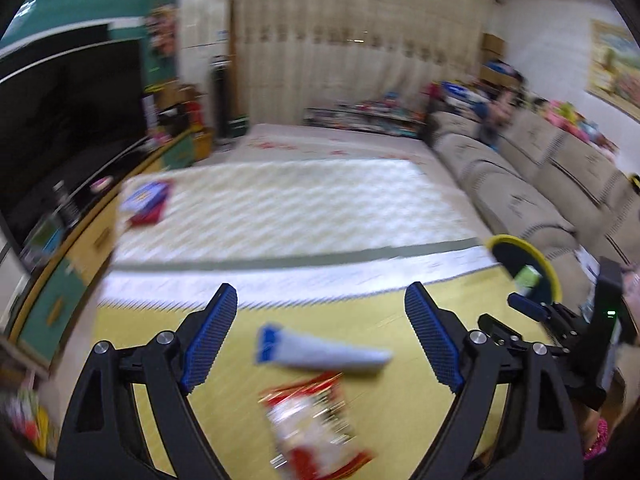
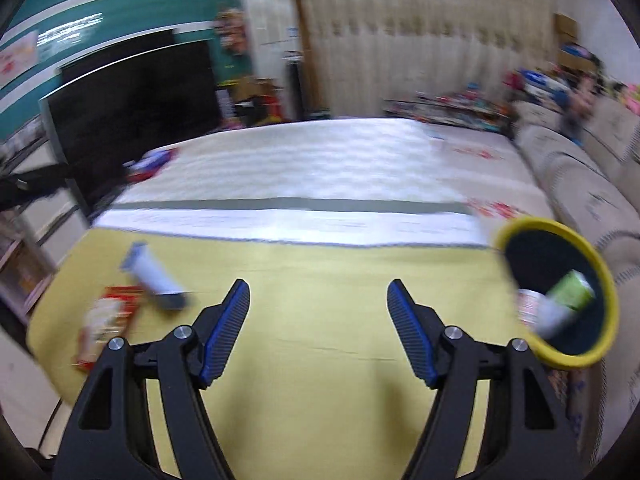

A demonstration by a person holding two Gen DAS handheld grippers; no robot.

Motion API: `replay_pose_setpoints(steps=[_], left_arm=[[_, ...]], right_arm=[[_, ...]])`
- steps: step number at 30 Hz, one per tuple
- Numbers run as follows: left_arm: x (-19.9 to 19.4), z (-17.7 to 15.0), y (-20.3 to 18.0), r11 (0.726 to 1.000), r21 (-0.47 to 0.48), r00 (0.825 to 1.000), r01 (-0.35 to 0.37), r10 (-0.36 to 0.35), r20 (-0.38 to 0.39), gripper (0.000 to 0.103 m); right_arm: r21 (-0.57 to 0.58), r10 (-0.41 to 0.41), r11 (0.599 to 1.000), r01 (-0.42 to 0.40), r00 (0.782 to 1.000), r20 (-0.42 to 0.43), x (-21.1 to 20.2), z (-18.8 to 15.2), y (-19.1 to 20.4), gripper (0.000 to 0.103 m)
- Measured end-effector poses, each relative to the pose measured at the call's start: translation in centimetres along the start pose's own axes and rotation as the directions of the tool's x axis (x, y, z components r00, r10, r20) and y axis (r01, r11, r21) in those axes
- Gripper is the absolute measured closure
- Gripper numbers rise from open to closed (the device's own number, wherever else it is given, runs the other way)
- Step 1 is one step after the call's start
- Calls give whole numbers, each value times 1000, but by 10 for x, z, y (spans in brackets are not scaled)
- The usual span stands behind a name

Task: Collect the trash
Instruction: 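Carry the pill bottle over the bin and open the left gripper, then move the right gripper to the blue-capped white tube and grasp it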

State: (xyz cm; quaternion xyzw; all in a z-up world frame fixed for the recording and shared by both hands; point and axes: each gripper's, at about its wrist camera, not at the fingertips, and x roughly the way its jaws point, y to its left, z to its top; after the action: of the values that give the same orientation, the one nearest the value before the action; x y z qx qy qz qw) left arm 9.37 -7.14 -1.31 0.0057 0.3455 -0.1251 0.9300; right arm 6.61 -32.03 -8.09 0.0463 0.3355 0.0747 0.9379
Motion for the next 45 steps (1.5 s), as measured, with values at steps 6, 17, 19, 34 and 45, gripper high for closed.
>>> replay_pose_setpoints(steps=[6,17,19,34,45], left_arm=[[0,-41,56,993,-110,998,-52,47,-45,18],[-8,-51,65,990,-134,999,-39,37,-19,18],[-8,-51,65,989,-143,999,-38,35,-21,18],[2,-52,54,991,-135,999,-14,9,-41,18],[8,-50,56,989,-146,999,-11,4,-46,18]], right_arm=[[-113,84,990,-88,996,-40,16,-3,70,35],[-176,44,982,-67,990,-132,57,-2,104,33],[-185,38,981,-64,989,-142,64,-1,109,32],[-108,-25,994,3,978,-208,107,39,92,33],[-119,130,979,-164,959,-252,95,26,110,33]])
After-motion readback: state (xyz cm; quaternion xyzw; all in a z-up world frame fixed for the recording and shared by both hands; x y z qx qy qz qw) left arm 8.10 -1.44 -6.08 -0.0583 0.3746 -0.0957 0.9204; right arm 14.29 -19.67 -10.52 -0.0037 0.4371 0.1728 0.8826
